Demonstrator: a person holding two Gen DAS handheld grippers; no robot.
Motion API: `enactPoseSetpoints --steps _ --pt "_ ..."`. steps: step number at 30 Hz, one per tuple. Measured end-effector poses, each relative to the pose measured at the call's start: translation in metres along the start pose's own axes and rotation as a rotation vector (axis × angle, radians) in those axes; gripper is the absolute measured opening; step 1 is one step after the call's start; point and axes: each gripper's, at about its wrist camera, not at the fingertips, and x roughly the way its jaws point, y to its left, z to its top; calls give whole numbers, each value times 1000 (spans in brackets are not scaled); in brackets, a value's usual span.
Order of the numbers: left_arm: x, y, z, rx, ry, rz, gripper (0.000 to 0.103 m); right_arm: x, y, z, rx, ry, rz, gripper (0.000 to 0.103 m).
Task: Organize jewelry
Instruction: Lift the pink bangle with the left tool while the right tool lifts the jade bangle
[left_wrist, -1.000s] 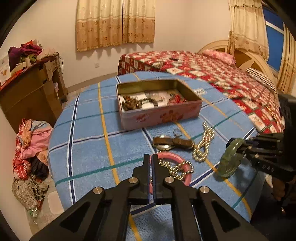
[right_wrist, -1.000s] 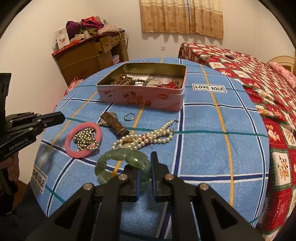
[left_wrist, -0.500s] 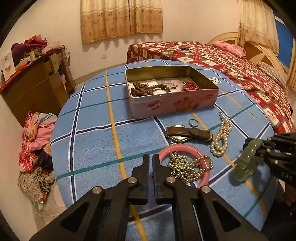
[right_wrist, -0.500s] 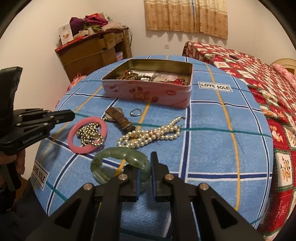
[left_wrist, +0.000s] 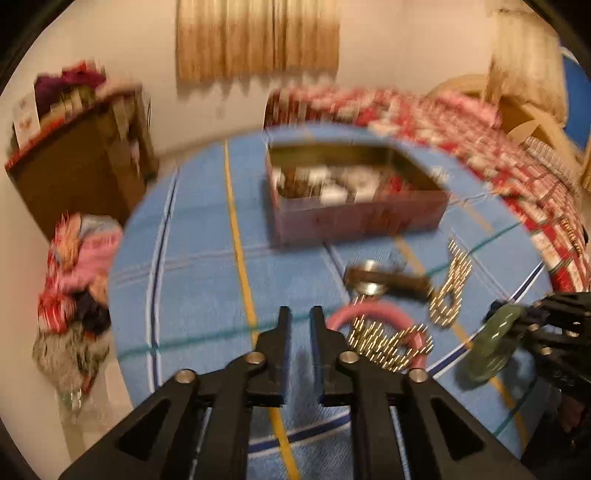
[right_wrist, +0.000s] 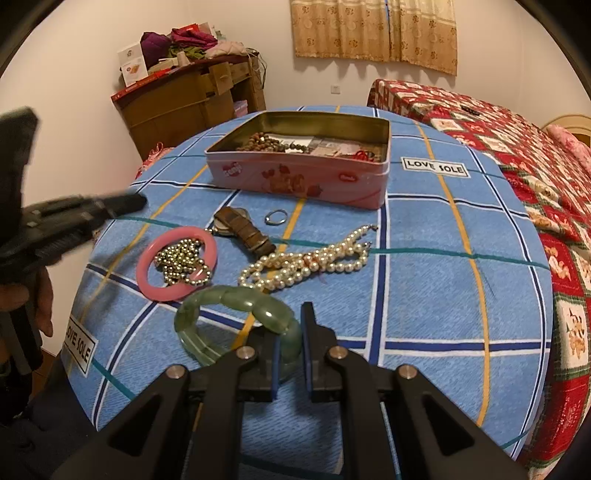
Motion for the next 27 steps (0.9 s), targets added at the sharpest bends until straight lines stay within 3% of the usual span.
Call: enactPoseSetpoints --steps 1,2,4,5,6,9,16,17,22,24,26,27 --pt "1 -2 -2 -2 3 -11 67 0 1 0 -3 1 0 12" --pt "0 -3 -3 0 1 -19 81 0 1 0 -5 1 -1 12" --pt "-10 -7 -3 -8 -53 -48 83 0 1 0 -3 2 1 12" --pt "-10 -12 -3 19 -61 -24 83 0 1 0 0 3 1 12" --pt "-4 -13 -2 43 -37 24 83 1 1 -1 3 4 2 12" --pt "4 -3 -3 -17 -4 -7 83 1 2 -1 -1 6 3 12" --pt "17 -3 -6 14 19 65 83 1 5 -2 -8 8 3 12" --pt "20 -1 -6 11 23 71 81 2 6 -2 -10 9 3 12" --pt "31 -7 -8 65 62 39 42 2 7 -2 -13 8 1 12" --pt "29 -13 -9 86 63 12 41 3 6 -2 -11 10 1 12" --pt "28 -18 -11 108 63 -17 32 3 6 -2 -11 10 1 12" --pt "27 -19 -11 109 64 -29 13 3 6 -2 -12 9 1 12"
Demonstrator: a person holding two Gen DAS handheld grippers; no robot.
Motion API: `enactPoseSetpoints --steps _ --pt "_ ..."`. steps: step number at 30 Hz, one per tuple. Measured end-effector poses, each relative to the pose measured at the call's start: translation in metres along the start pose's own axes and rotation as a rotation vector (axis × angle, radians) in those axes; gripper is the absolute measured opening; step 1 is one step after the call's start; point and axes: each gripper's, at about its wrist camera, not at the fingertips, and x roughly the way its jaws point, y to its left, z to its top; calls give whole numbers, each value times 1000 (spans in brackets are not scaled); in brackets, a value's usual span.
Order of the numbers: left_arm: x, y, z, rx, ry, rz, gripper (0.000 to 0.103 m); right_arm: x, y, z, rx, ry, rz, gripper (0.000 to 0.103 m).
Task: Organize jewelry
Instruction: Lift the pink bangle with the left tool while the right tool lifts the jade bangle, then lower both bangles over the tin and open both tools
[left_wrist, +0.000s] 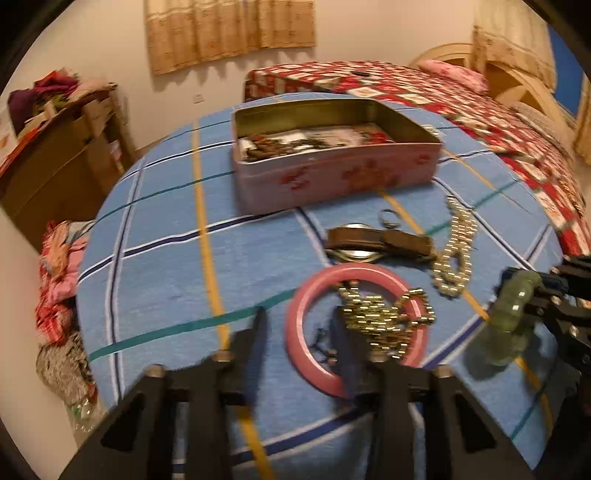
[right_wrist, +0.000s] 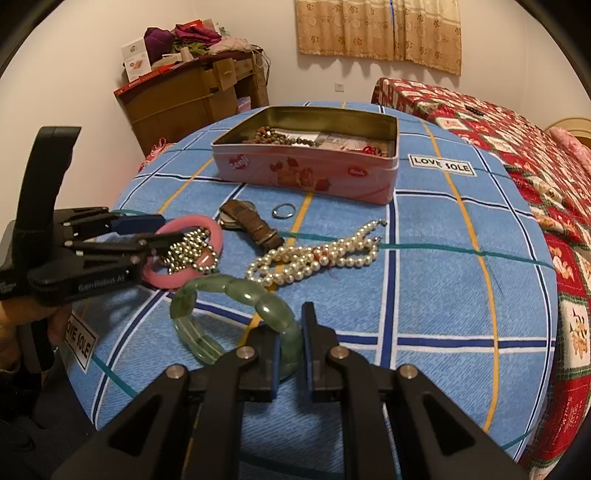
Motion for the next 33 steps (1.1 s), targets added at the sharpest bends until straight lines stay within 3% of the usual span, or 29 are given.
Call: enactPoseSetpoints --steps 17,23,33 --pt "-95 -4 42 13 -241 -47 10 -31 -10 24 13 -97 9 12" --pt "-86 1 62 23 -241 -49 10 -38 -13 46 -20 -121 21 12" --pt "-60 22 113 -9 -265 -42 10 -28 -33 113 -43 -165 2 12"
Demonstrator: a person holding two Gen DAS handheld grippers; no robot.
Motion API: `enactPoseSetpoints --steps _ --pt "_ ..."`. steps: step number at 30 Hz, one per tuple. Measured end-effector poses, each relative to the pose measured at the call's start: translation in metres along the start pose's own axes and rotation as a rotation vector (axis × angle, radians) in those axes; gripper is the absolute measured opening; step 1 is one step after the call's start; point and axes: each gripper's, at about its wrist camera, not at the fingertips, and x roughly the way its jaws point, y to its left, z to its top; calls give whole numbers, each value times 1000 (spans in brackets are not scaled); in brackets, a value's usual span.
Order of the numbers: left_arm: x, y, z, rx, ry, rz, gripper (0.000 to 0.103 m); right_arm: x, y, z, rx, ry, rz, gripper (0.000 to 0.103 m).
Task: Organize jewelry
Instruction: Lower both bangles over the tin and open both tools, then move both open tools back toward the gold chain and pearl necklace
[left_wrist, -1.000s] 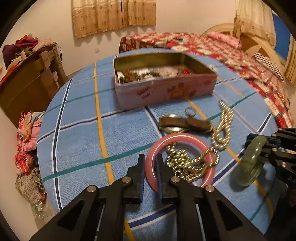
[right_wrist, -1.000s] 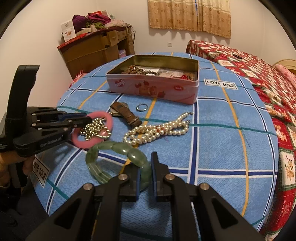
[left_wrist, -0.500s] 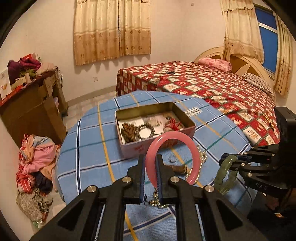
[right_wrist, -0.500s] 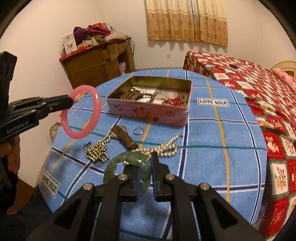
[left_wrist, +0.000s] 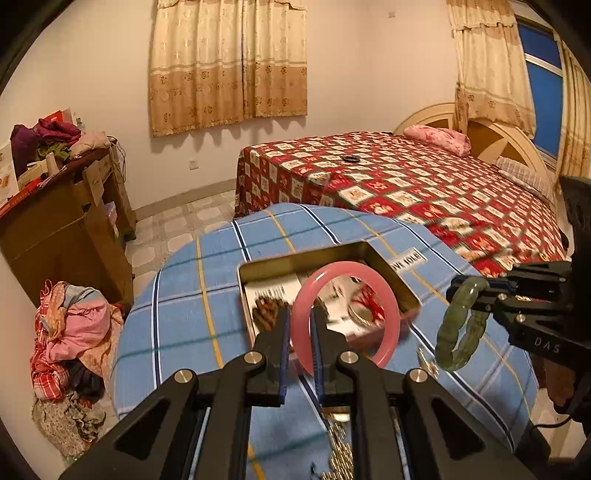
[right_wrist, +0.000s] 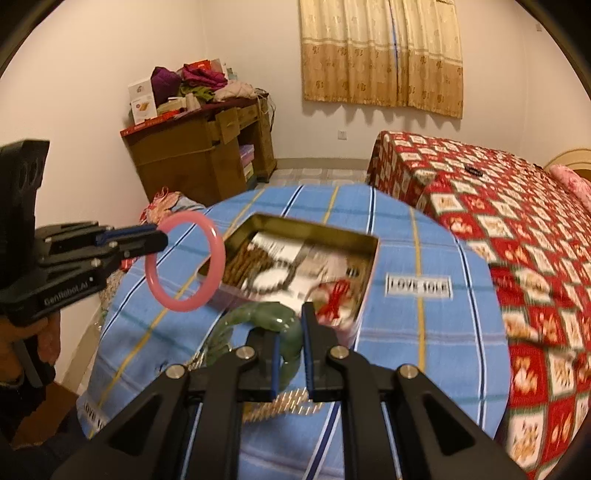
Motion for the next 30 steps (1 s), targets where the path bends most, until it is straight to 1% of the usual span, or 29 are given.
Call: enactPoseSetpoints --steps 4,7,14,20,22,23,24,25,26,27,28,30 --pt "22 6 15 -11 10 3 10 19 -7 24 -9 -3 -20 12" --pt "39 9 22 -7 23 10 10 41 -14 37 -1 20 -31 12" --pt "70 13 30 -3 58 13 10 85 -22 44 -4 79 -77 12" --pt "85 14 29 -12 71 2 11 103 -23 42 -12 108 -98 13" --pt "87 15 30 -12 75 13 12 106 -21 41 -17 113 -91 15" --pt "87 15 31 -7 76 20 15 106 -20 40 -19 111 -97 19" --pt "87 14 32 -6 74 23 32 107 -20 40 -18 113 -101 21" --pt "87 14 32 -8 72 27 62 108 -20 40 -15 116 -99 26" --pt "85 15 33 -16 62 43 74 108 -21 39 -12 116 -99 35" --pt "83 17 34 -26 48 54 81 109 -21 39 -10 114 -104 41" --pt "82 18 35 -31 45 53 81 108 -22 39 -5 111 -110 48" --pt "82 19 36 -31 53 53 81 107 -23 38 8 107 -107 49"
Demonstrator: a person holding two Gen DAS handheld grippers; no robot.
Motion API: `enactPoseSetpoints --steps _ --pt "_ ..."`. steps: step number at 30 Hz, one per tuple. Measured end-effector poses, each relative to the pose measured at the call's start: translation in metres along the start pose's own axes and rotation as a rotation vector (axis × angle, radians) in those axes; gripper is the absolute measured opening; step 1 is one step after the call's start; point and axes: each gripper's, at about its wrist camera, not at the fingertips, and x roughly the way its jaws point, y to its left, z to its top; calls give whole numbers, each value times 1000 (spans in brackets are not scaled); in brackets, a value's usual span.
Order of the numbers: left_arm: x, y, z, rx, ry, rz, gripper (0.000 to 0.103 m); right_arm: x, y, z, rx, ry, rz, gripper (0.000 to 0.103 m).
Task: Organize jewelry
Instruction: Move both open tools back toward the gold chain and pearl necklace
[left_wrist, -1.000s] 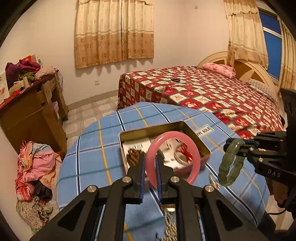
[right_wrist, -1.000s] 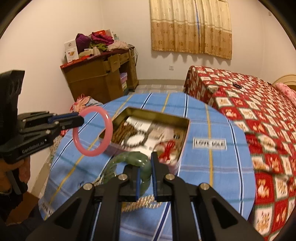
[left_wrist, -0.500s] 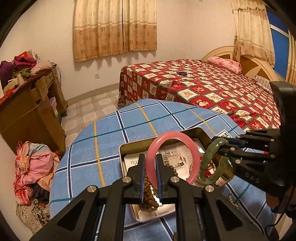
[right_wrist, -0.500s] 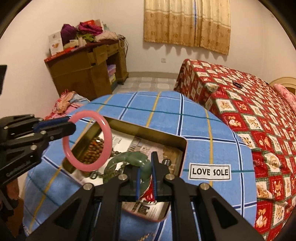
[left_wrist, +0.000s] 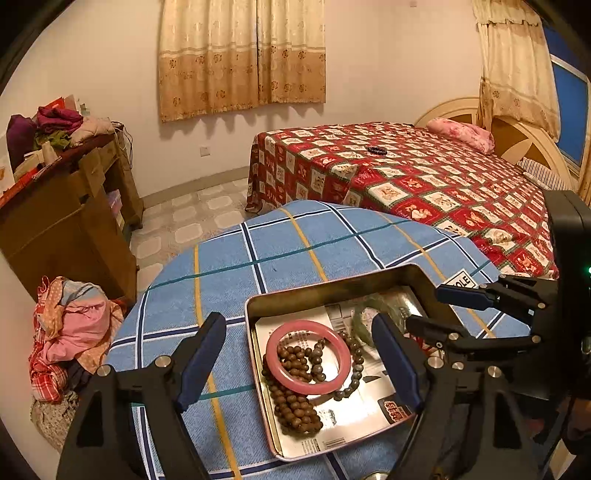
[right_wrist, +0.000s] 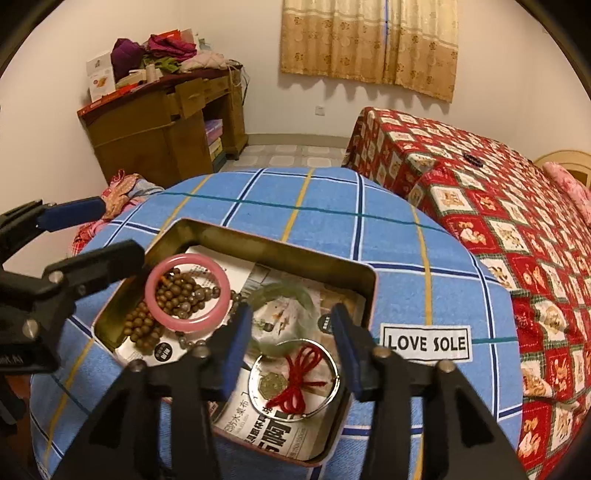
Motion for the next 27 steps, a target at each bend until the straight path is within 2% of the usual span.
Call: enactPoseSetpoints --steps 2,4,12,17,20,27 --pt "0 0 0 4 3 6 81 -1 0 0 0 -1 -13 60" --pt "1 -1 -1 4 6 8 81 -3 -1 -1 3 -5 -22 63" --pt "-2 -6 -9 19 14 6 82 -11 -1 -5 11 -17 -30 64" --pt "-9 -5 -18 21 8 21 82 -23 0 -15 26 -20 -35 65" --pt "-13 -4 -25 17 11 26 82 -29 1 -24 39 -21 -34 70" --pt "-21 -2 -38 3 19 21 82 -35 10 -36 32 -21 -41 70"
